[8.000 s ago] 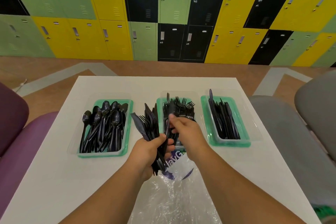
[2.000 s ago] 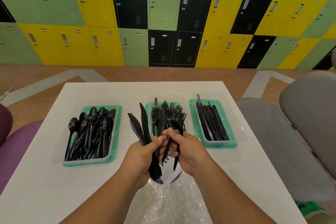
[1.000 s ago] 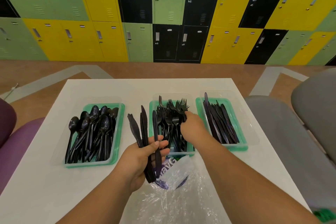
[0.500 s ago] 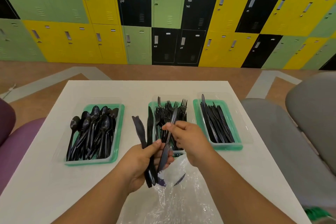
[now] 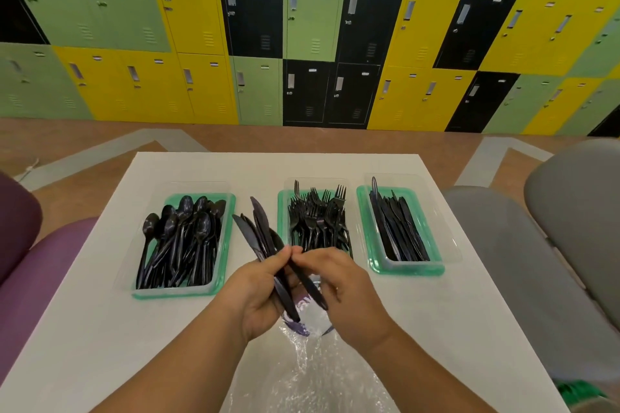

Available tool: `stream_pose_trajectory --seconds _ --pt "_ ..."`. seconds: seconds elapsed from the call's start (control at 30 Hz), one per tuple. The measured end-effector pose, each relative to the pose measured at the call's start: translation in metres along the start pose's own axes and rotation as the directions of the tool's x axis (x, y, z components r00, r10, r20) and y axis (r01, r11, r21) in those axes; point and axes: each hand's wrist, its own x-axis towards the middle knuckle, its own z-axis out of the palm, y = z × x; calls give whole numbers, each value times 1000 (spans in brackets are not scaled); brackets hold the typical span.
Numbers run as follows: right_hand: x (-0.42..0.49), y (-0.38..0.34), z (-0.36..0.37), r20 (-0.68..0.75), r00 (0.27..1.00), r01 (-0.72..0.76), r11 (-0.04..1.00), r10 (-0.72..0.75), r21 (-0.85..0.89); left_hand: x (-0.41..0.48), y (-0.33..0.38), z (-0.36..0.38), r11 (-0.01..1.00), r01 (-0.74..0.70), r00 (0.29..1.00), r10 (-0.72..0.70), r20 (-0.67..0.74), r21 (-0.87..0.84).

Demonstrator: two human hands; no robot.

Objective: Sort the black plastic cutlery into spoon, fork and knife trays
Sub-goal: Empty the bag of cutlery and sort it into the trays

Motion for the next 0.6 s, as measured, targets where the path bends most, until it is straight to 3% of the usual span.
stream_pose_trajectory --seconds 0.07,0.13,0.2,0.4,0.47,0.6 --pt "-3 -8 -5 -17 951 -294 920 309 259 0 -1 4 994 -51 999 51 7 94" --pt "-2 -13 -9 205 855 -518 774 476 365 0 -5 11 978 -69 996 56 72 195" --pt "-1 -13 -9 367 801 -588 732 473 342 -1 -8 19 960 -57 994 29 105 275" --pt "11 -13 -26 410 775 -630 529 481 569 6 1 38 924 -53 967 -47 251 379" --pt "23 0 -43 317 762 -629 525 565 574 15 1 40 919 -87 970 -9 242 383" --pt "55 61 -89 -119 620 -693 612 776 380 26 0 27 914 -108 993 79 89 390"
